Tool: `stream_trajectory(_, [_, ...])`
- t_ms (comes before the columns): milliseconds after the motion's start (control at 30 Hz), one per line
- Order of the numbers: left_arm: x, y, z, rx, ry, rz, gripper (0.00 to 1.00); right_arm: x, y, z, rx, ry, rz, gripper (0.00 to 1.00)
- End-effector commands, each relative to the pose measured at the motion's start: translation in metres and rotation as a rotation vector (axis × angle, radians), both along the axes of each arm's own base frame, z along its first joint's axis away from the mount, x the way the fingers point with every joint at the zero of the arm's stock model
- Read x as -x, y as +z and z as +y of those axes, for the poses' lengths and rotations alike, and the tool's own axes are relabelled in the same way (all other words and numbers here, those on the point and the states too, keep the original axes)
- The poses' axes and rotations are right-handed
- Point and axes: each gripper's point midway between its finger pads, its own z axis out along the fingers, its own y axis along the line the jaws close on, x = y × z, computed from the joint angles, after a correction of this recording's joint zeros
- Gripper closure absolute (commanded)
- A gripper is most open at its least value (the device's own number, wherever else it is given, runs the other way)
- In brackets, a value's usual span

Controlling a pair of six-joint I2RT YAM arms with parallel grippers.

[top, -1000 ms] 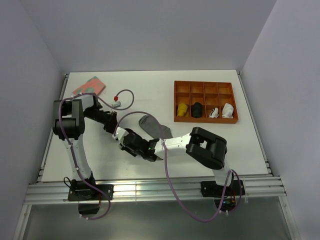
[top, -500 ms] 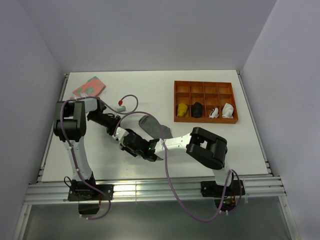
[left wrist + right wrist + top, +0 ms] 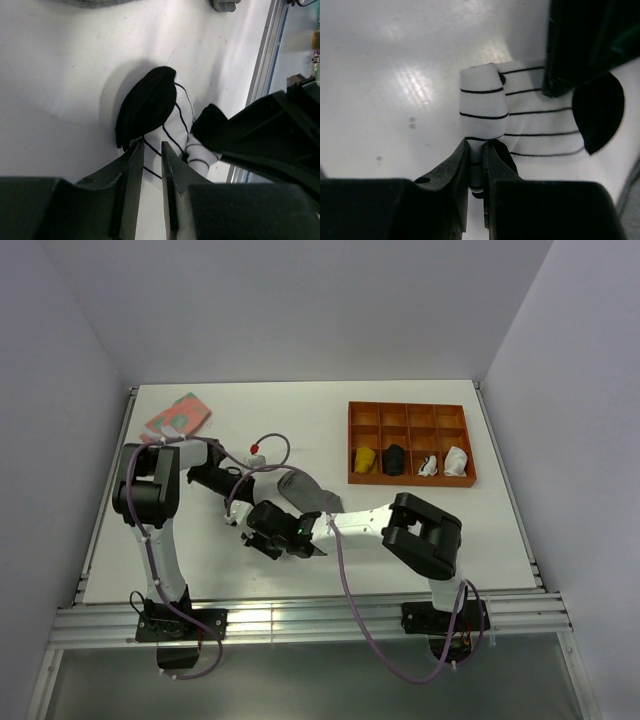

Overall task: Roll the socks
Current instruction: Roll the sock at the center of the board.

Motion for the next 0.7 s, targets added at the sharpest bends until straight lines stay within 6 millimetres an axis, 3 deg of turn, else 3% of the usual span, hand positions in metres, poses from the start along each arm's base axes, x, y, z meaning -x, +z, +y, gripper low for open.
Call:
stream_trajectory(0, [-0.018, -0.006, -0.002, -0.039, -0.013, -0.131, 0.73, 0.035, -0.014, 0.002, 0.007, 0.108, 0.216, 0.97])
stream_trajectory(300, [-0.029, 0.007, -0.007, -0.011, 0.012, -0.176, 0.70, 0.004, -0.046, -0.017, -0.023, -0.052, 0.495, 0.98])
stream_trajectory(500, [-0.036, 0.019, -0.013, 0.039, 0.038, -0.189, 0.67, 0.005, -0.069, -0.030, 0.008, -0.132, 0.614, 0.98])
stream_trajectory(667, [-0.056, 0.035, -0.008, 0.050, 0.111, -0.298, 0.64, 0.007, -0.089, -0.044, 0.015, -0.177, 0.711, 0.97])
